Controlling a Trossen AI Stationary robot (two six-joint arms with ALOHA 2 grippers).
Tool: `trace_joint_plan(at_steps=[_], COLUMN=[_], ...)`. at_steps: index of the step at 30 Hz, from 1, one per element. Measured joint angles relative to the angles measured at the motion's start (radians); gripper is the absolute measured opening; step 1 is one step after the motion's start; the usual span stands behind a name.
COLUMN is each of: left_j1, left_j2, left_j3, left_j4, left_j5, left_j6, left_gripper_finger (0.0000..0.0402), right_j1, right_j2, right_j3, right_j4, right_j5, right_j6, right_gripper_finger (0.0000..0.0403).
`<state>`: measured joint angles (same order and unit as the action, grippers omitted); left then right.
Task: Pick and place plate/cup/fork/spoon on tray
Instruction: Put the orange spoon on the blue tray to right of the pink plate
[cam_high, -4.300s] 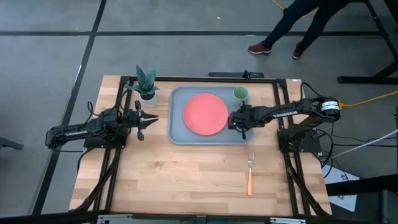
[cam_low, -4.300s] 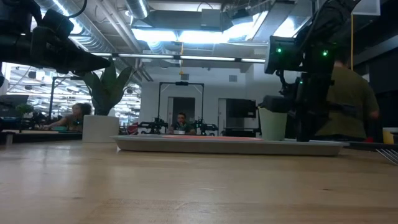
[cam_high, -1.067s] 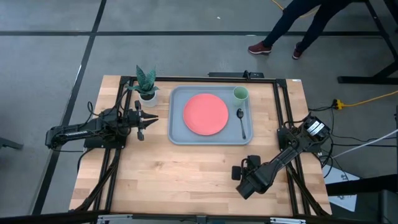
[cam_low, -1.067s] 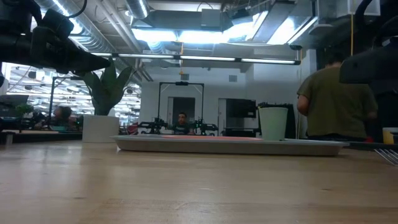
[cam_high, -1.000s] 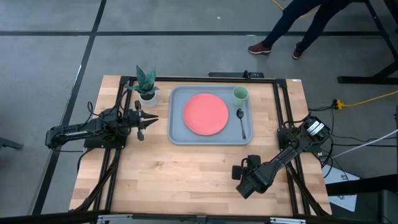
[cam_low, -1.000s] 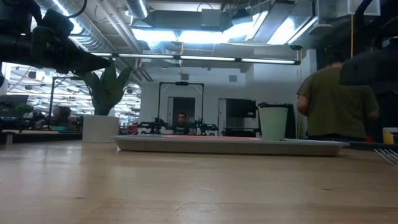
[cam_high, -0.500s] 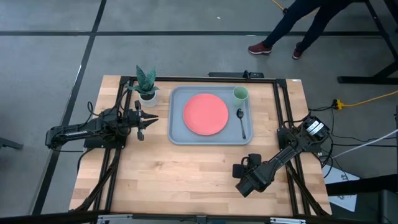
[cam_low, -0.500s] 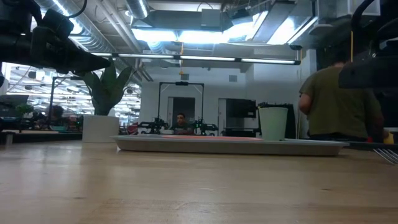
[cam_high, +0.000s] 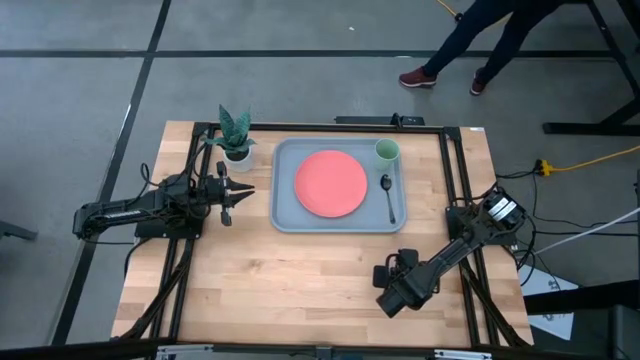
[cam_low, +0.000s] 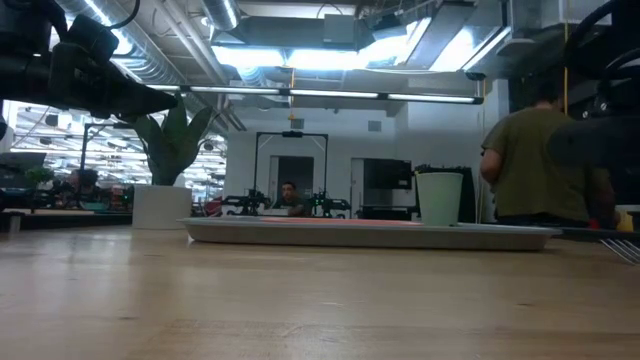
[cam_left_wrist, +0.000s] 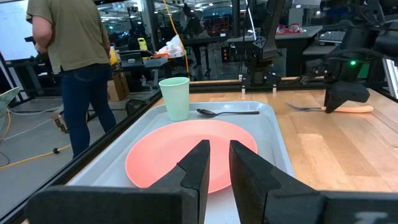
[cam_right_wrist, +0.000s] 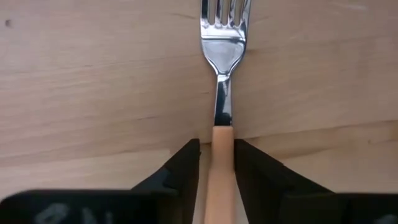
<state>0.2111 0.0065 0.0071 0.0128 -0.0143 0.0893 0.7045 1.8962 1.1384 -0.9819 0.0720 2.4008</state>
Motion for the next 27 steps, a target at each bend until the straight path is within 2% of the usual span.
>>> trace_joint_plan(at_steps=[4, 9, 16, 22, 27], left_j1=[0.000, 0.000, 0.000, 0.000, 0.000], left_j2=[0.000, 0.000, 0.000, 0.000, 0.000], left_j3=[0.000, 0.000, 0.000, 0.000, 0.000], left_j4=[0.000, 0.000, 0.000, 0.000, 0.000], left_j5=[0.000, 0.000, 0.000, 0.000, 0.000], left_j6=[0.000, 0.000, 0.000, 0.000, 0.000], left_gripper_finger=[0.0055, 0.0055, 0.0055, 0.0055, 0.0055], right_j1=[-0.005, -0.007, -0.022, -0.047, -0.119], right_j2=[0.004, 0.004, 0.011, 0.009, 0.007], right_j3=[0.001, 0.001, 0.060, 0.193, 0.231], right_j4=[0.005, 0.007, -0.047, -0.234, -0.388], right_j5=[0.000, 0.009, 0.046, 0.140, 0.312], right_j6=[0.000, 0.000, -0.020, -0.046, -0.079], right_gripper_finger=[0.0087, 0.0045, 0.0041, 0.0041, 0.0041])
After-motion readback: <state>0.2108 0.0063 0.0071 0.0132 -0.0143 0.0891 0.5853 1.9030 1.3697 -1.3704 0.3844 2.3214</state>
